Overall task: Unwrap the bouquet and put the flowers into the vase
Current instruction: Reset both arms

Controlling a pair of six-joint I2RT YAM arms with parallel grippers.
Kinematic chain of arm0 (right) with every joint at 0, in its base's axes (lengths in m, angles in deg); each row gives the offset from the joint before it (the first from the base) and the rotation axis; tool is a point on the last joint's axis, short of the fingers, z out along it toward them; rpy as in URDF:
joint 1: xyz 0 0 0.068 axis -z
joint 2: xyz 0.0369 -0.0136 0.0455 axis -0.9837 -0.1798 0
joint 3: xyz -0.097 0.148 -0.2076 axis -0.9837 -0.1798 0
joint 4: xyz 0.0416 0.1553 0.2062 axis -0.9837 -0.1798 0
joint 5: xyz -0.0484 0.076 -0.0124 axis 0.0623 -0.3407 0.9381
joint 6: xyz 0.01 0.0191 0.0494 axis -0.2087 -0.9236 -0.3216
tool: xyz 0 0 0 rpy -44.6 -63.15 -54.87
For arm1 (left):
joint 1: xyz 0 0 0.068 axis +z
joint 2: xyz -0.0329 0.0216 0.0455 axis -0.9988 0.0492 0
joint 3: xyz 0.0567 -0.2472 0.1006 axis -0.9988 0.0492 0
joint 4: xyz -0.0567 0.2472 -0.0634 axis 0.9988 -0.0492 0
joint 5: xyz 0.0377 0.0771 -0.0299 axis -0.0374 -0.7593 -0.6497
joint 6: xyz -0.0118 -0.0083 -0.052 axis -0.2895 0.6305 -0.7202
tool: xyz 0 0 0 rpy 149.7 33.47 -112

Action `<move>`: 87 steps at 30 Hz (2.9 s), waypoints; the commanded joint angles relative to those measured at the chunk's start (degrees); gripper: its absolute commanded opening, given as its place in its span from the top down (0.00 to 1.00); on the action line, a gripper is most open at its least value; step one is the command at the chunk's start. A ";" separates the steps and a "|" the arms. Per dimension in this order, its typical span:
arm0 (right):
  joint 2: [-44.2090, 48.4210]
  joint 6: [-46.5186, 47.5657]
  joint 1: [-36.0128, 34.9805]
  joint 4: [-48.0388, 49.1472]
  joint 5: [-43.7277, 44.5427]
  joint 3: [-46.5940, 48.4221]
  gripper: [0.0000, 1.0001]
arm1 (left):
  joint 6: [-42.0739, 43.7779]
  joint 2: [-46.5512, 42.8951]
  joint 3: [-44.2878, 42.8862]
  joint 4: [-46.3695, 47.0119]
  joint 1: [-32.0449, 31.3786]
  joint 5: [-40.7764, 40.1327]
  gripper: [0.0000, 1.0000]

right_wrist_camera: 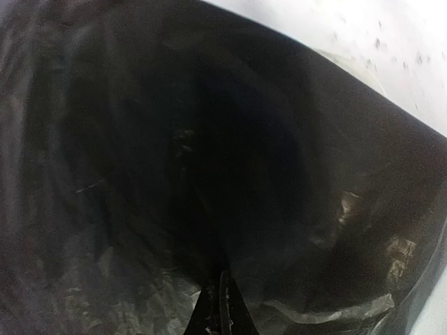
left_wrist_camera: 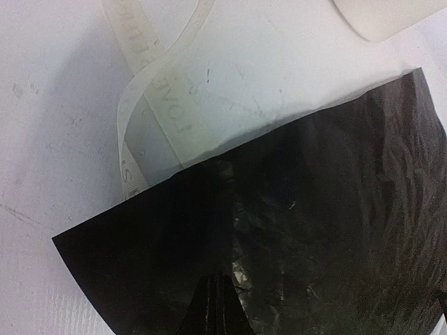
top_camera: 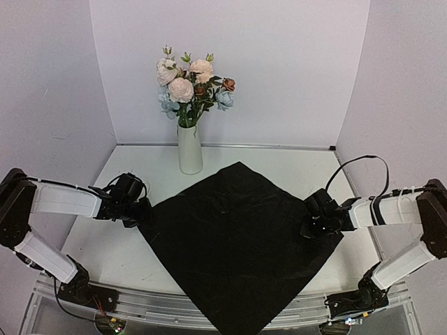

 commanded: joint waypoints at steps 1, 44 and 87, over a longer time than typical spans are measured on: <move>-4.90 -0.06 1.07 -1.81 1.81 3.90 1.00 | -1.17 3.73 -1.17 3.18 -0.07 -0.74 1.00; 34.11 54.58 8.76 49.28 9.59 -19.44 0.02 | 38.49 -31.18 12.19 26.21 7.16 -2.99 0.01; -5.20 53.79 31.89 75.53 -14.23 -13.79 0.02 | 43.57 11.39 20.01 76.88 31.48 5.35 0.00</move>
